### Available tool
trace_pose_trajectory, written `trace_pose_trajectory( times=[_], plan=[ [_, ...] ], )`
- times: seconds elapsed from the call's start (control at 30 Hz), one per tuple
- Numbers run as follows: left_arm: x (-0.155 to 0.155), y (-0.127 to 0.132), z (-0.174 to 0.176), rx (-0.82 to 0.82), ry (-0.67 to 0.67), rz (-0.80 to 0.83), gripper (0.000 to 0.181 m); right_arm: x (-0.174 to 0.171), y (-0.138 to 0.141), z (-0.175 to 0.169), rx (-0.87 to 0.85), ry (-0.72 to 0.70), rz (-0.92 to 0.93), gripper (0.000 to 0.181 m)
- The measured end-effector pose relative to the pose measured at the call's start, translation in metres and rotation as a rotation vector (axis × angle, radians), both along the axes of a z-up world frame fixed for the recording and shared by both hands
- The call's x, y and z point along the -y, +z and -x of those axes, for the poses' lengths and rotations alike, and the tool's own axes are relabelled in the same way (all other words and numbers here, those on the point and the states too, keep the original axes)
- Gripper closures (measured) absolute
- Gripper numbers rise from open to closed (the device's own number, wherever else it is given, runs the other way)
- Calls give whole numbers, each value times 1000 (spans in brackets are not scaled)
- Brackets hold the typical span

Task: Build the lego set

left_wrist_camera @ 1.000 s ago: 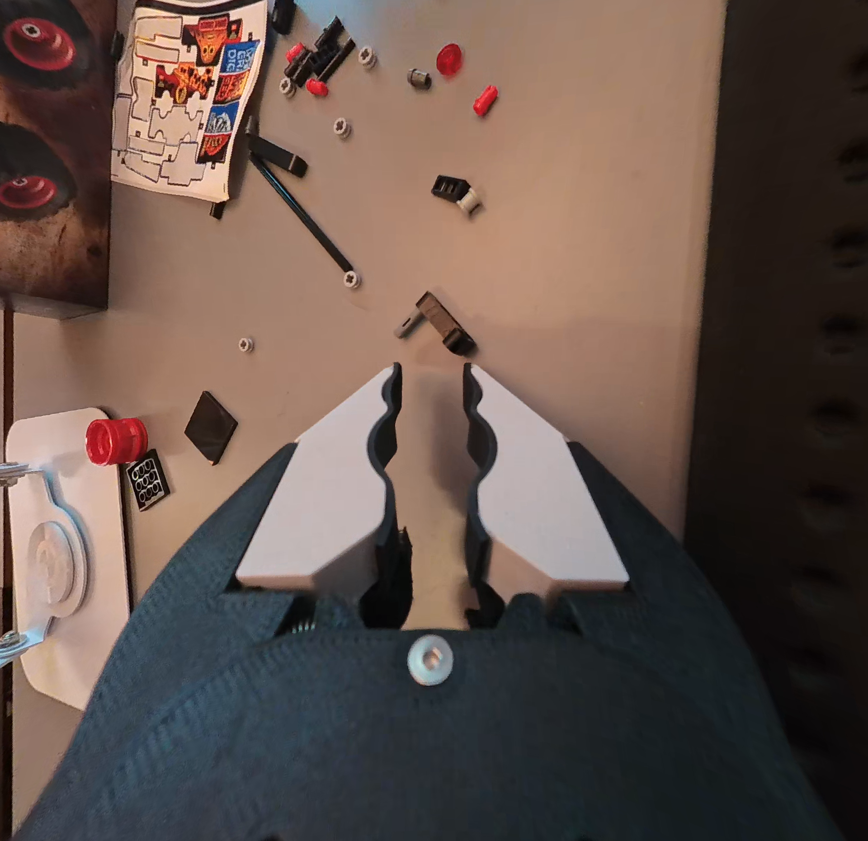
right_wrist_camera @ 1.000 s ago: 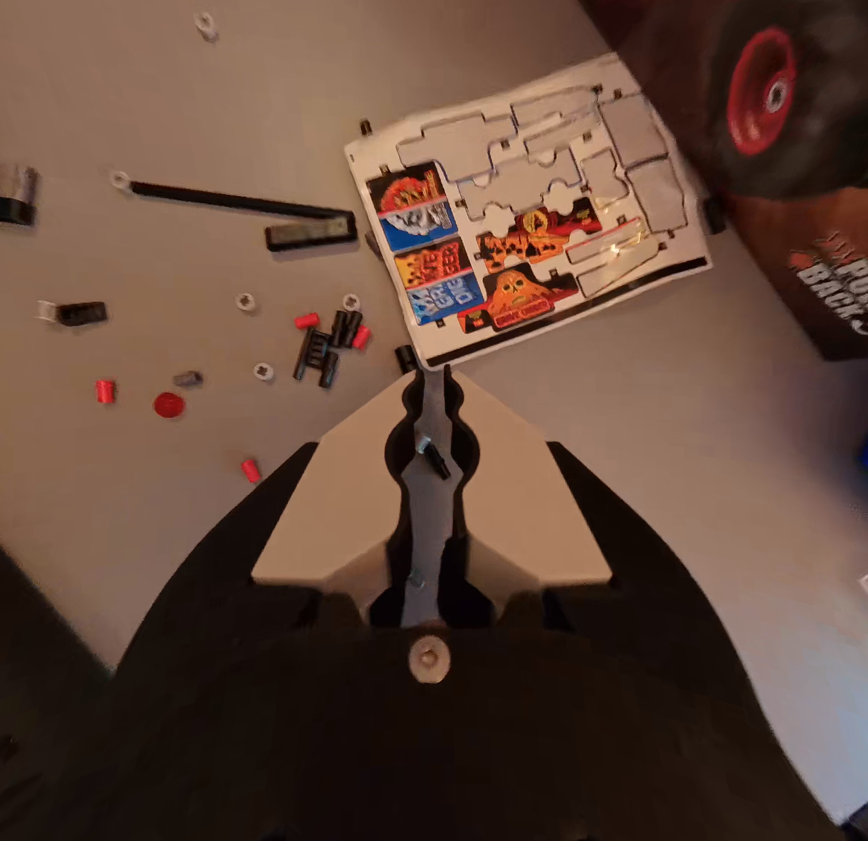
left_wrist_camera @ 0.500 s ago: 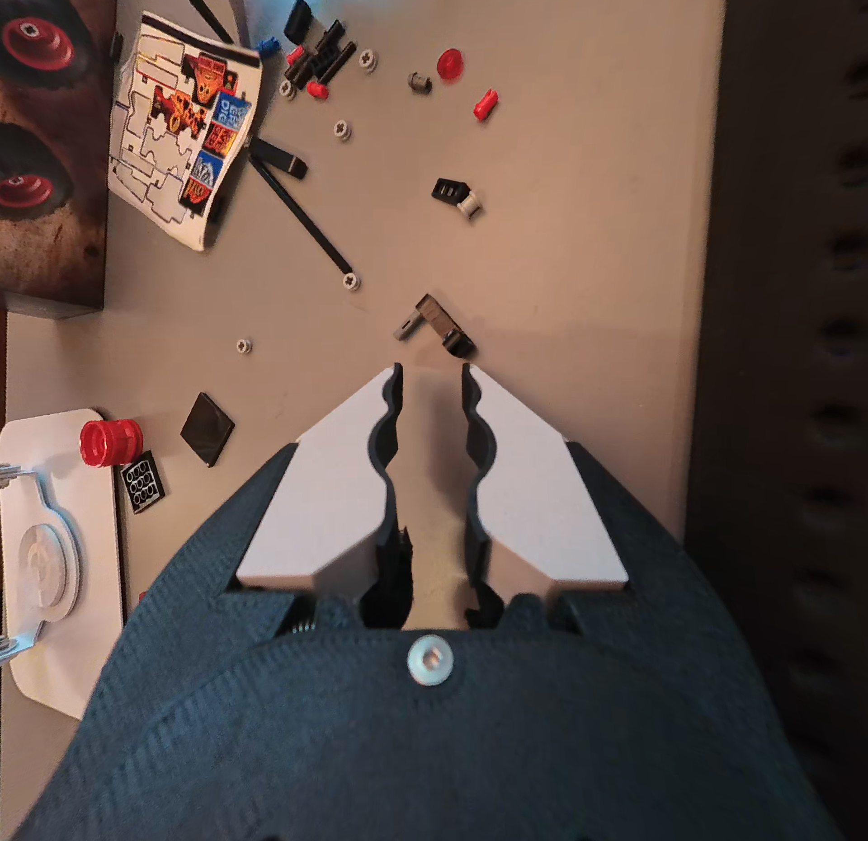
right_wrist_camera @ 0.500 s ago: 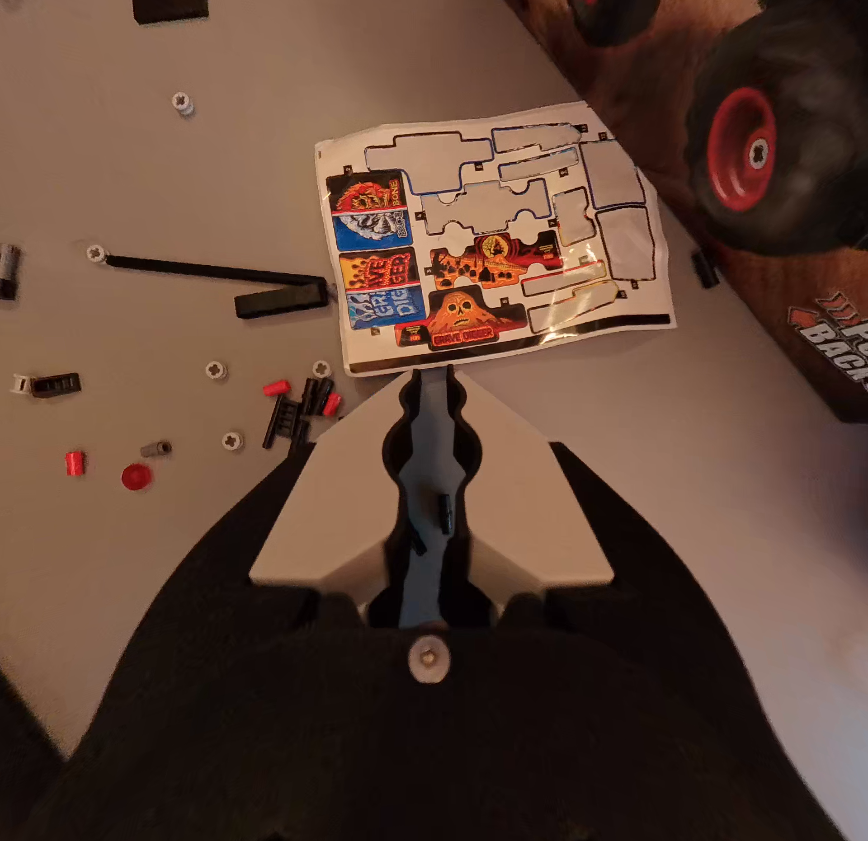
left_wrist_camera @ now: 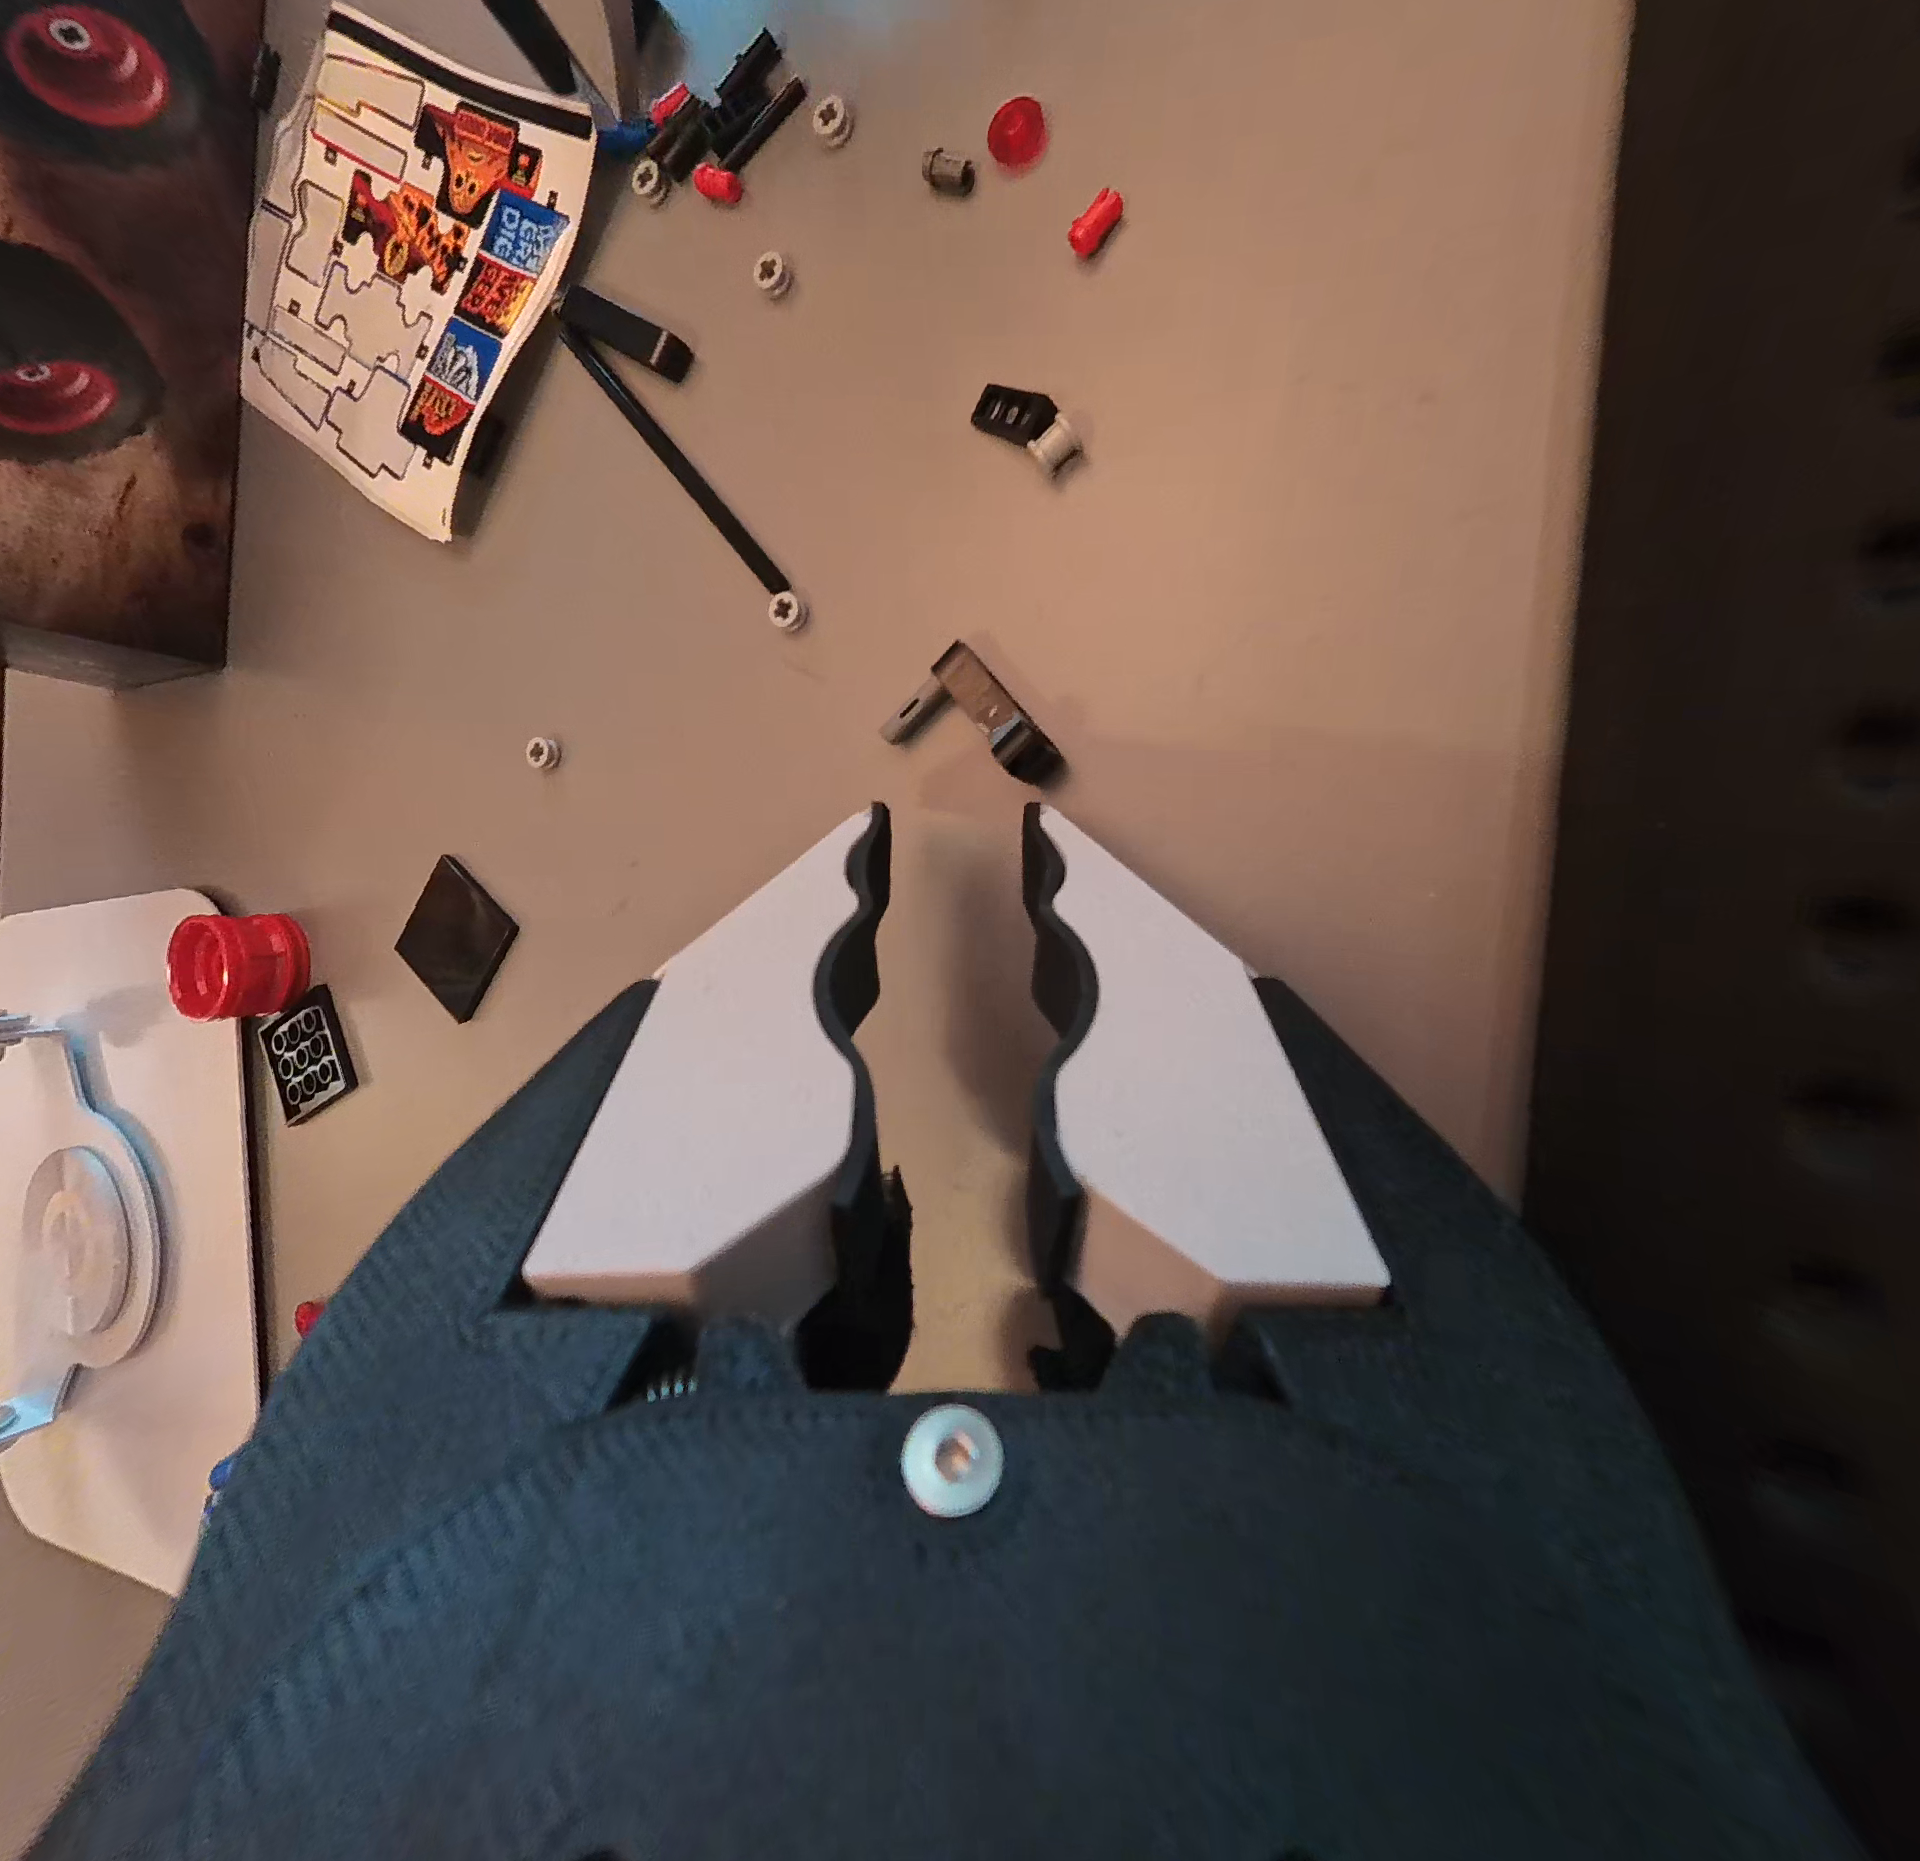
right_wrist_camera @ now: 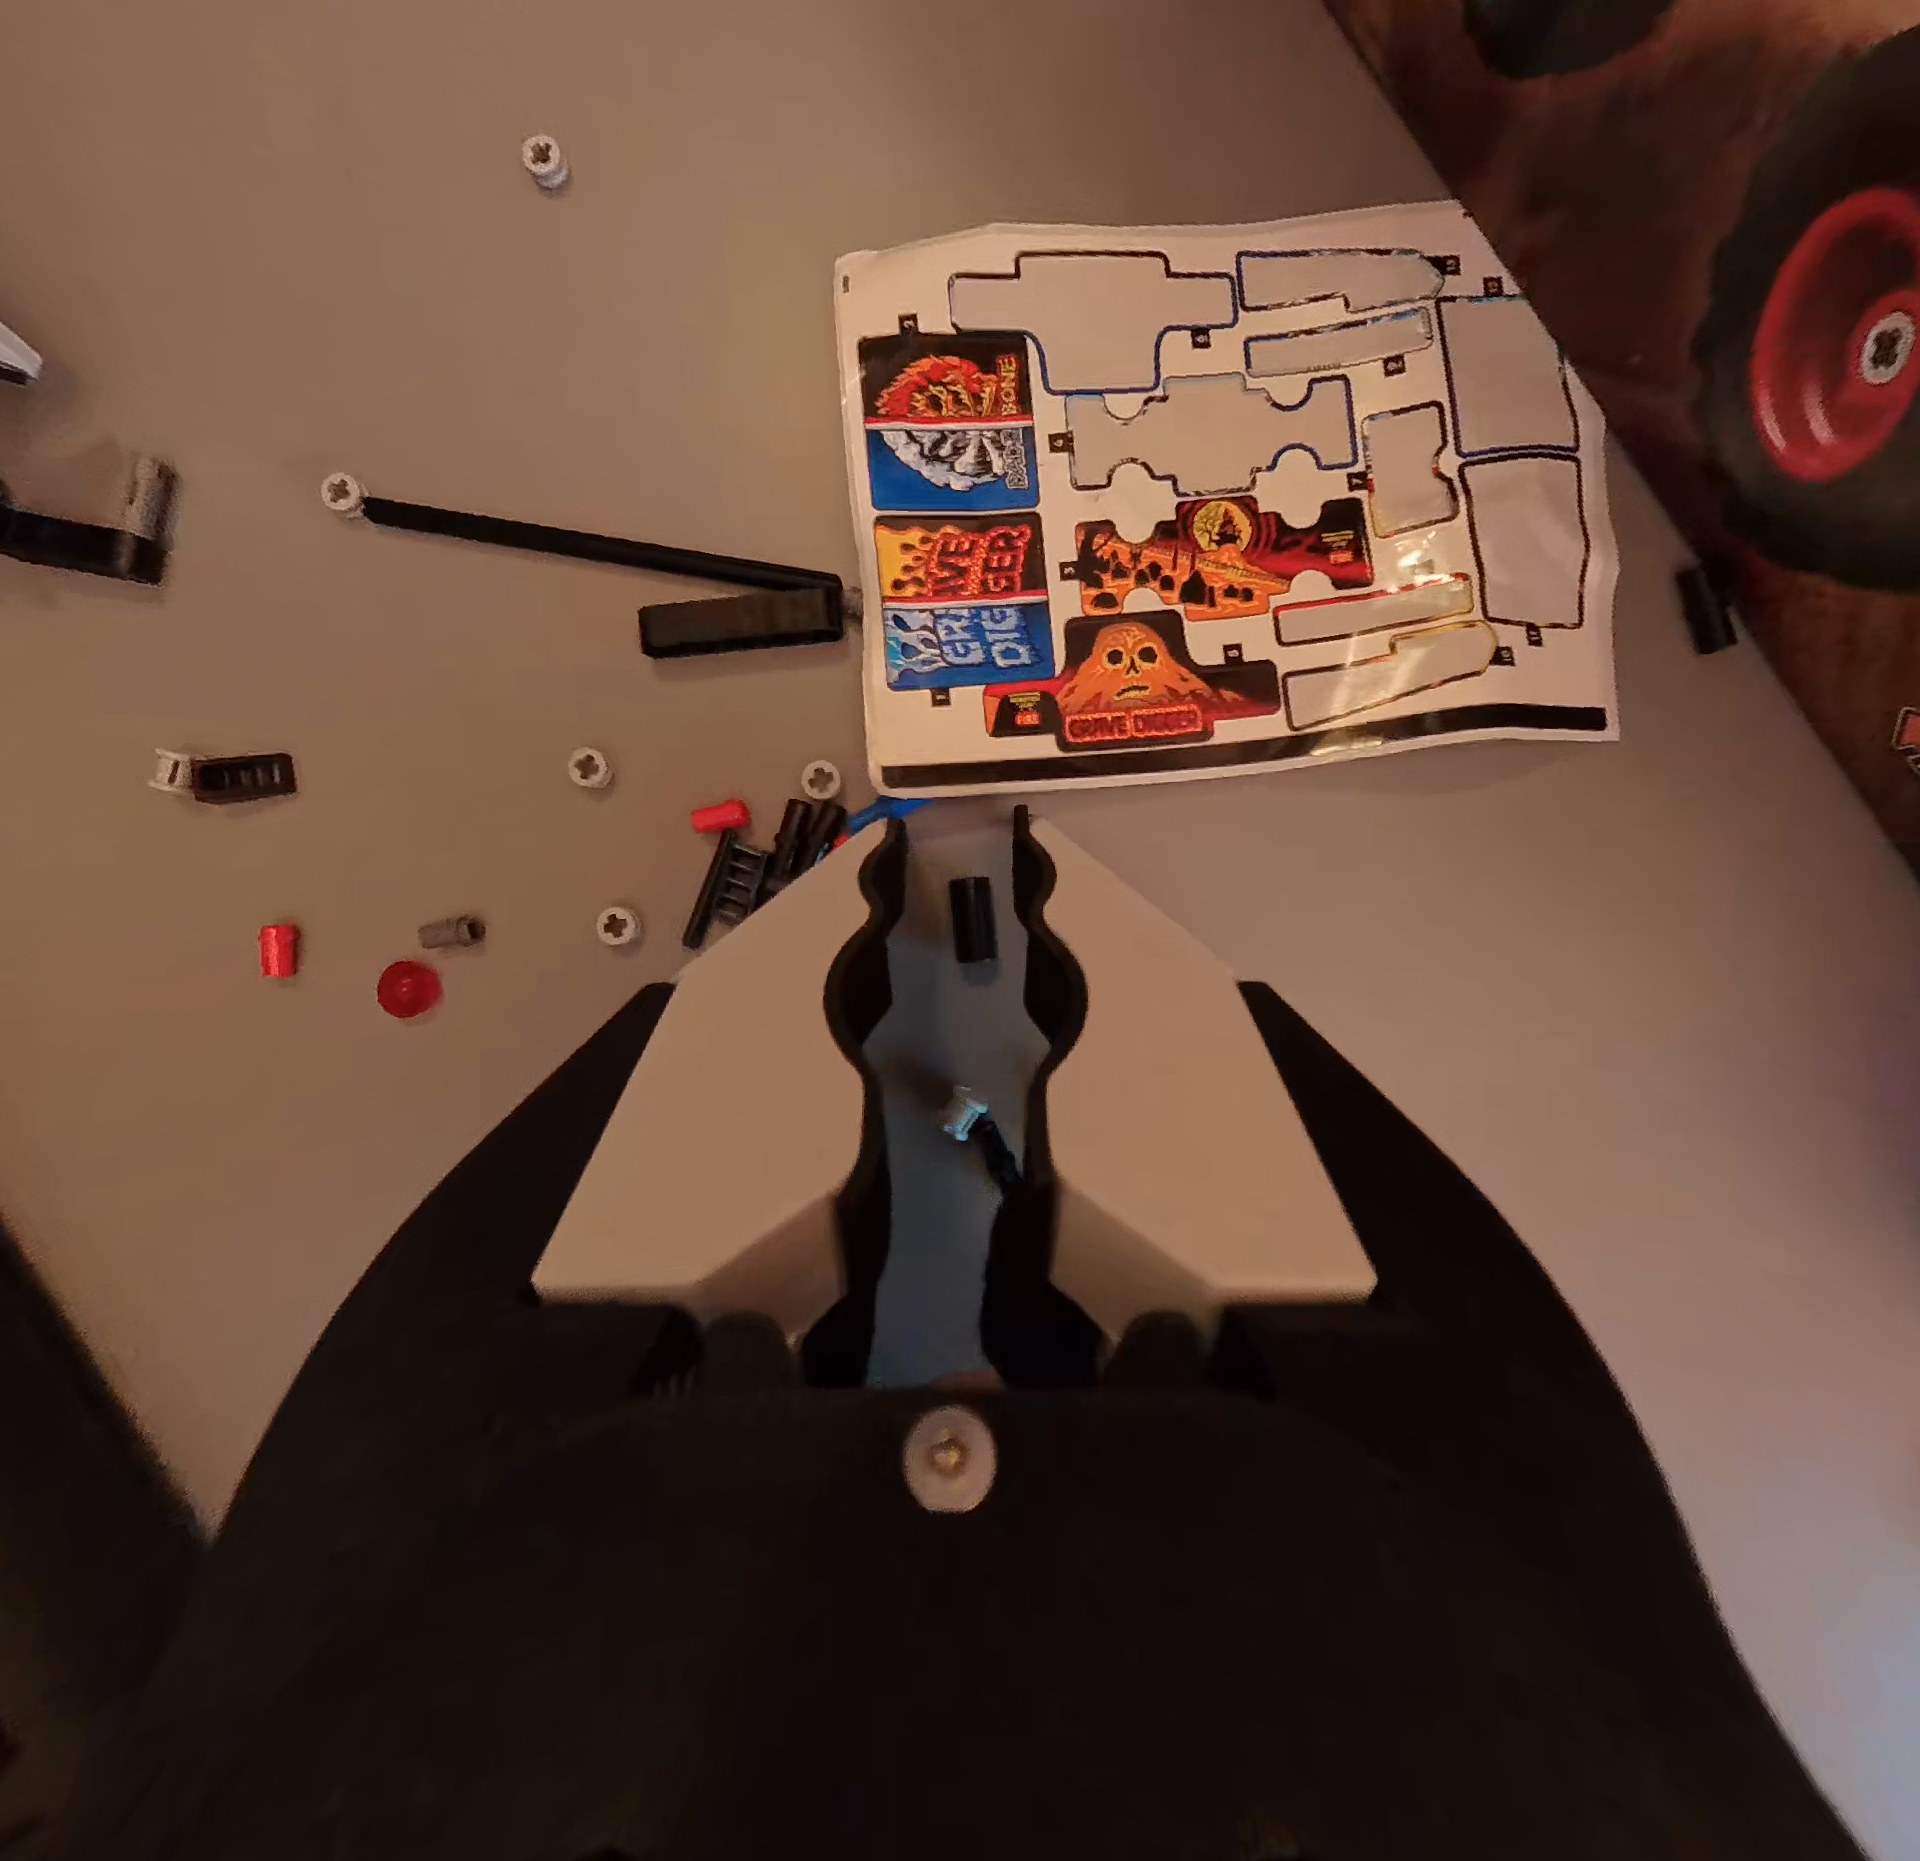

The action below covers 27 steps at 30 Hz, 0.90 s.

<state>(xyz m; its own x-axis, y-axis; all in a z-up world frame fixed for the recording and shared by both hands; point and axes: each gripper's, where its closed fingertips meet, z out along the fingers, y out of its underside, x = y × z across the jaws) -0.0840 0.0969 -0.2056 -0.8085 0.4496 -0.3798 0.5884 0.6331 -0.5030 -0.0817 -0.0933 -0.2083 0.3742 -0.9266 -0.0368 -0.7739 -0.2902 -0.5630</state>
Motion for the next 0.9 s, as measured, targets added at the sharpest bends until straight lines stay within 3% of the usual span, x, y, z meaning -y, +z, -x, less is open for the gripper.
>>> trace_pose_trajectory(
  times=[0.3, 0.53, 0.9],
  plan=[
    [0, 0, 0, -8, 3, 0, 158, -15, 1, -10, 23, -1, -18, 162],
    [0, 0, -1, -15, 5, 1, 158, -21, -3, -9, 25, 33, 18, 181],
    [0, 0, -2, -30, 10, -1, 157, -15, 8, -20, 88, 0, -25, 175]
  ],
)
